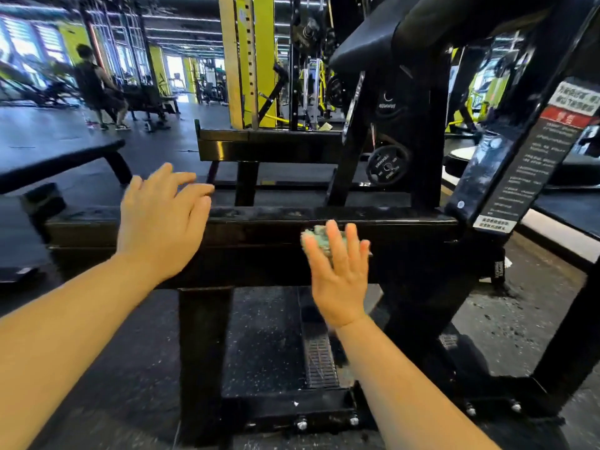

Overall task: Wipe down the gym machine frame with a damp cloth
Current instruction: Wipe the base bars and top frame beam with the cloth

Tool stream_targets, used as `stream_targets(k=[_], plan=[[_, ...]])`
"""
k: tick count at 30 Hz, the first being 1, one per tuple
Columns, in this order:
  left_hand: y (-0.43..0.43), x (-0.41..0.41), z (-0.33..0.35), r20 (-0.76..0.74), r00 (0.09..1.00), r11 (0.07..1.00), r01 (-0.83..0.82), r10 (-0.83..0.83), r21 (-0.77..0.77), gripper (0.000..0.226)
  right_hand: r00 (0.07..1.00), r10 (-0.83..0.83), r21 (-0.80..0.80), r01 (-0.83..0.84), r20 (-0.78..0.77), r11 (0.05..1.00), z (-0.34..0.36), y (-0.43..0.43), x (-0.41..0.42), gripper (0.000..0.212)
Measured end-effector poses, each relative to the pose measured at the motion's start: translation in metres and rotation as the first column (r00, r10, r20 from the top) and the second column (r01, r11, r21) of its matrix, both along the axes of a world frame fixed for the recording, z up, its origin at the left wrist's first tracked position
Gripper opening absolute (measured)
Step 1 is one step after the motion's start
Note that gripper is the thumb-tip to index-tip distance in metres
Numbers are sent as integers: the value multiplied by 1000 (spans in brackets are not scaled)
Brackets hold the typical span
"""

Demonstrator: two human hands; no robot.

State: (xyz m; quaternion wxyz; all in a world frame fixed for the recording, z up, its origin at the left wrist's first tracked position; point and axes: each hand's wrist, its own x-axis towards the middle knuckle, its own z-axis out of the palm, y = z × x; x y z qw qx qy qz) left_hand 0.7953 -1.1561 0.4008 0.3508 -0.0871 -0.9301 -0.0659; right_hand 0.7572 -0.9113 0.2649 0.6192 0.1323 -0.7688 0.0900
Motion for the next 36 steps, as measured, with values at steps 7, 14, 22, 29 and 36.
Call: stream_targets(k=[7, 14, 22, 29, 36], plan=[[-113, 43, -49, -150, 943, 911, -232, 296, 341, 51, 991, 80, -145, -64, 106, 987, 4, -84, 9, 47], [-154, 43, -68, 40, 996, 587, -79, 79, 805, 51, 955, 245, 506, -297, 168, 810, 11, -276, 20, 56], [-148, 30, -85, 60, 992, 441, -7, -107, 898, 31, 996, 7, 426, -43, 84, 904, 4, -149, 13, 64], [-149, 37, -79, -53, 962, 261, 126, -268, 957, 30, 980, 123, 287, -165, 158, 944, 25, -254, 23, 57], [-153, 39, -100, -79, 984, 105, 97, -157, 990, 47, 976, 192, 471, -218, 103, 855, 34, -268, 10, 65]])
